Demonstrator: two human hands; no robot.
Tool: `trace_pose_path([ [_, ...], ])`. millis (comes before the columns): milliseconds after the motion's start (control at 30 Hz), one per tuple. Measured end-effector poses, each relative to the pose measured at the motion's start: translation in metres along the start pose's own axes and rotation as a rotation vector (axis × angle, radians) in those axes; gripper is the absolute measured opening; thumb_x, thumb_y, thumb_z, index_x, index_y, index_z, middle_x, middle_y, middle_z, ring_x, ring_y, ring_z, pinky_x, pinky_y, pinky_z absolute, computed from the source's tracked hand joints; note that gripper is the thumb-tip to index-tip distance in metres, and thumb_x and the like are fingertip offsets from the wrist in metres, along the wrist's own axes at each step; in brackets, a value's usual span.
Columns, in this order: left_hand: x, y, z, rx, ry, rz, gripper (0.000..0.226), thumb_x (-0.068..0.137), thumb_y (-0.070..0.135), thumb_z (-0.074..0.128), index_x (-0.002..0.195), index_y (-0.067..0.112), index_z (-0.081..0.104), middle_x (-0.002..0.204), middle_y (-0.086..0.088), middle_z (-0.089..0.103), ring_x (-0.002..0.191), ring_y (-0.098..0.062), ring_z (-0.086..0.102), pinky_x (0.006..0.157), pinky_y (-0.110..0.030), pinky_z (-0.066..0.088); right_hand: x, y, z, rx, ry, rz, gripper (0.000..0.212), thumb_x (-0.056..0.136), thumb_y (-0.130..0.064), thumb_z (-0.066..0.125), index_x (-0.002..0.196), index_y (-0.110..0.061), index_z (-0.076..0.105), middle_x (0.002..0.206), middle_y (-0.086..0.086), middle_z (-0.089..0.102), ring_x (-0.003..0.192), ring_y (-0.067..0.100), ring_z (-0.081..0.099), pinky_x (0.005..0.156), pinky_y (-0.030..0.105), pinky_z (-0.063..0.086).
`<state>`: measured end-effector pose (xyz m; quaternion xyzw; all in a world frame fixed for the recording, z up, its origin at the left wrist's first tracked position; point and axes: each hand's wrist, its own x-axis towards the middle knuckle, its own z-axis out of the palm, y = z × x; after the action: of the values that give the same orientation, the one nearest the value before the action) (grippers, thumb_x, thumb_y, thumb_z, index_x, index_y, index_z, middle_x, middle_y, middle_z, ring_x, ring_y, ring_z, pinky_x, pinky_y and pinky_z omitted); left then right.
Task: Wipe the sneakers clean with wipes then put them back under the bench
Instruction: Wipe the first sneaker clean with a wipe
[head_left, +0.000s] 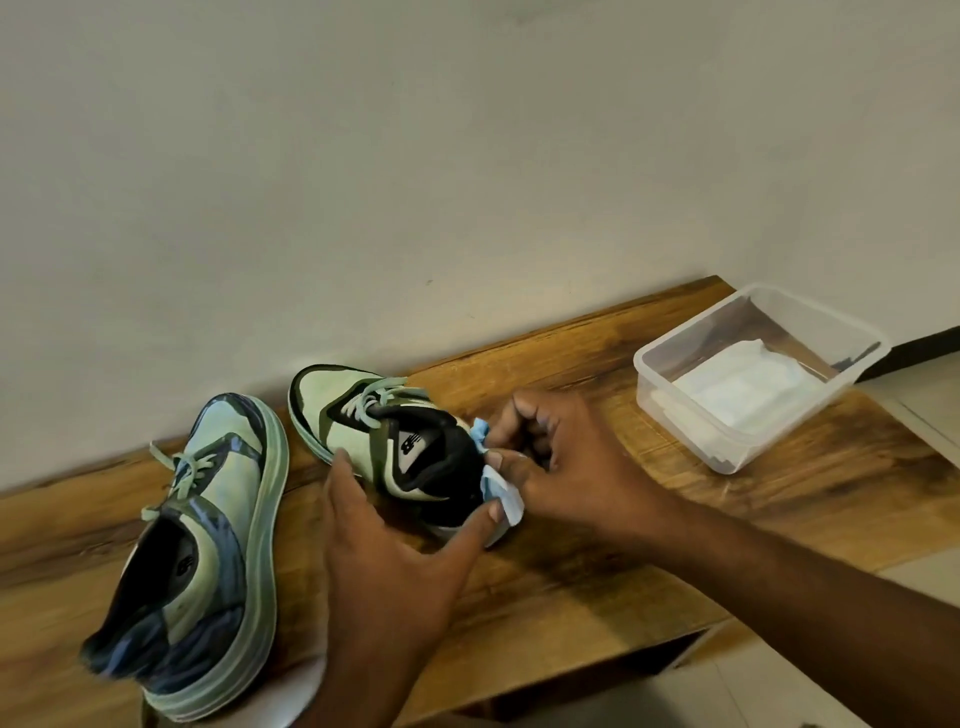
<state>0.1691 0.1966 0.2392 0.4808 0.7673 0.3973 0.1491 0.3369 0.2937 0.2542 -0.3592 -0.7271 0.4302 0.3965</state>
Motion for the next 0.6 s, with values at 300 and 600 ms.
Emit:
trace_pose_path([
  [300, 0.008, -0.016, 0.009, -0.211, 0.083, -0.095, 0.133, 0.043, 0.09, 0.083, 0.154, 0.031, 0.038, 0.145, 0.008, 0.059, 0.131, -0.014, 0.06, 0.106, -0.043, 0.054, 0.008, 0.008, -0.013, -0.185, -0.117, 0.142, 0.011, 0.083, -0.006, 0.079, 0.084, -0.017, 0.077, 0.08, -0.009, 0.075, 0.077, 0.007, 0.071, 0.072, 0.036, 0.062],
  [600, 0.008, -0.001, 0.002, -0.309, 0.077, -0.1, 0.095, 0.059, 0.051, 0.095, 0.141, 0.026, 0.057, 0.119, 0.014, 0.071, 0.103, 0.004, 0.07, 0.091, -0.026, 0.061, 0.007, -0.003, -0.013, -0.142, -0.123, 0.197, 0.011, 0.08, -0.005, 0.083, 0.082, -0.015, 0.079, 0.08, -0.007, 0.077, 0.075, 0.005, 0.072, 0.07, 0.025, 0.062],
])
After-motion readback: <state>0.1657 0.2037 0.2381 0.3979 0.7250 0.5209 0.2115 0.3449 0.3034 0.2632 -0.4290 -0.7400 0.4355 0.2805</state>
